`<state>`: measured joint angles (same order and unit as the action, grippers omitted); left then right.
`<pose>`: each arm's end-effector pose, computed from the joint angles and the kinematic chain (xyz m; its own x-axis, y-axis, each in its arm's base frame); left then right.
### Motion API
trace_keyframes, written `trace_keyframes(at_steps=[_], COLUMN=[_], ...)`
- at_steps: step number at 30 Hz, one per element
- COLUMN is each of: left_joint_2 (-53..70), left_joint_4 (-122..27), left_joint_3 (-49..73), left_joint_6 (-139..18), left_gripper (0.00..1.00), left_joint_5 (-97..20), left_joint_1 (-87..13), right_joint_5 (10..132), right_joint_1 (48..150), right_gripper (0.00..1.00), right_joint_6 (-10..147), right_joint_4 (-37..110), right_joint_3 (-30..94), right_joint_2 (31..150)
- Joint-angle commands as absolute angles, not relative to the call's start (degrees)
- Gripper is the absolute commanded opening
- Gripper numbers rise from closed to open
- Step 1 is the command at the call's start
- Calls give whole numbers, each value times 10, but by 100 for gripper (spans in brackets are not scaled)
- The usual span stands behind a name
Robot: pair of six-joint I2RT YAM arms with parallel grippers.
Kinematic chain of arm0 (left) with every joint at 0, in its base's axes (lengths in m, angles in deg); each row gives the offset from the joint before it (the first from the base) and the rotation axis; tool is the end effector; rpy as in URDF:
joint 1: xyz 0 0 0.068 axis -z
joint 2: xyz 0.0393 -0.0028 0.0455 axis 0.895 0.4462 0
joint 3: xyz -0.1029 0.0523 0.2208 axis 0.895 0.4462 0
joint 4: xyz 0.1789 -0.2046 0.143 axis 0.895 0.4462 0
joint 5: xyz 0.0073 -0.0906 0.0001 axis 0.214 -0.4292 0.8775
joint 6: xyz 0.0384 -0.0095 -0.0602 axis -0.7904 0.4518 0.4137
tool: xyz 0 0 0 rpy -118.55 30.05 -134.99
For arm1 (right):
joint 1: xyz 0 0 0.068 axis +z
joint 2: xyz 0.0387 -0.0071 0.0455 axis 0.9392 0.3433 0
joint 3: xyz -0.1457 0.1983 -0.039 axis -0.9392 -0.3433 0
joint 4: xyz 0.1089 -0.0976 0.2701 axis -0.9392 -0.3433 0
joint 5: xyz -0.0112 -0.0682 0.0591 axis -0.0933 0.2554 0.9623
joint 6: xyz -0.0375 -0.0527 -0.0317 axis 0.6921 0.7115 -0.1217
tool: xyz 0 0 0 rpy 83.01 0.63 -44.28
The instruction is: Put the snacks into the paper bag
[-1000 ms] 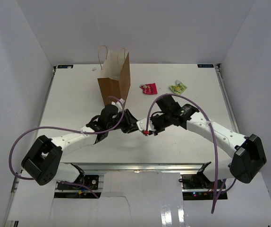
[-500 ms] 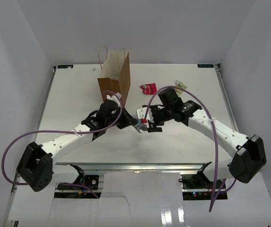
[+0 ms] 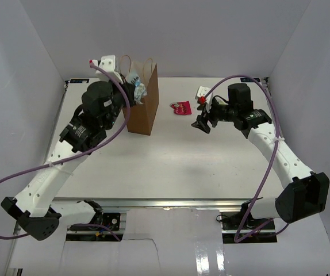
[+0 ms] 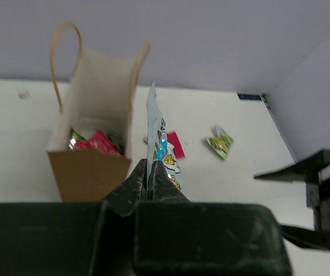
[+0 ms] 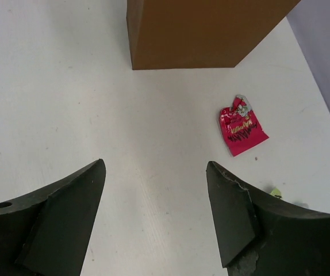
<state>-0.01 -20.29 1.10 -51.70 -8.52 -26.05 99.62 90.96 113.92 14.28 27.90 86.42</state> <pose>0.2679 -0.1771 0.4510 -0.2172 -0.2408 -0.9460 0.2102 0.9348 -0.2862 0.3340 0.1661 0.3197 0.1375 -0.4882 -0.8618 -0.8824 0.3350 -0.3305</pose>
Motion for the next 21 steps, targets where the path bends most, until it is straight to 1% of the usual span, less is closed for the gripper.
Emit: trace_keyframes(at_steps=[1, 3, 7, 12, 16, 17, 19, 20, 21], left_joint_2=[59, 107, 169, 226, 265, 269, 272, 270, 269], left_joint_4=[-205, -206, -206, -208, -205, -204, -202, -202, -202], left_joint_3=[-74, -123, -169, -207, -224, -223, -221, -217, -215], left_joint_6=[-661, -705, -742, -773, -780, -780, -772, -770, -767], left_gripper=[0, 0, 0, 0, 1, 10, 26, 32, 44], left_joint_5=[-20, -29, -64, -91, -108, -112, -117, -120, -121], left_joint_1=[-279, -294, -342, -368, -370, -370, -370, -370, -370], right_joint_5=[1021, 1020, 1023, 1004, 977, 951, 916, 873, 817], right_joint_1=[901, 894, 877, 857, 847, 846, 846, 846, 846], right_gripper=[77, 77, 77, 76, 75, 75, 74, 73, 73], right_joint_6=[1088, 1079, 1068, 1042, 975, 960, 925, 888, 866], right_joint_4=[178, 185, 194, 210, 234, 240, 251, 253, 256], right_joint_3=[258, 251, 244, 239, 242, 244, 251, 261, 267], right_joint_2=[842, 837, 833, 836, 860, 866, 883, 905, 933])
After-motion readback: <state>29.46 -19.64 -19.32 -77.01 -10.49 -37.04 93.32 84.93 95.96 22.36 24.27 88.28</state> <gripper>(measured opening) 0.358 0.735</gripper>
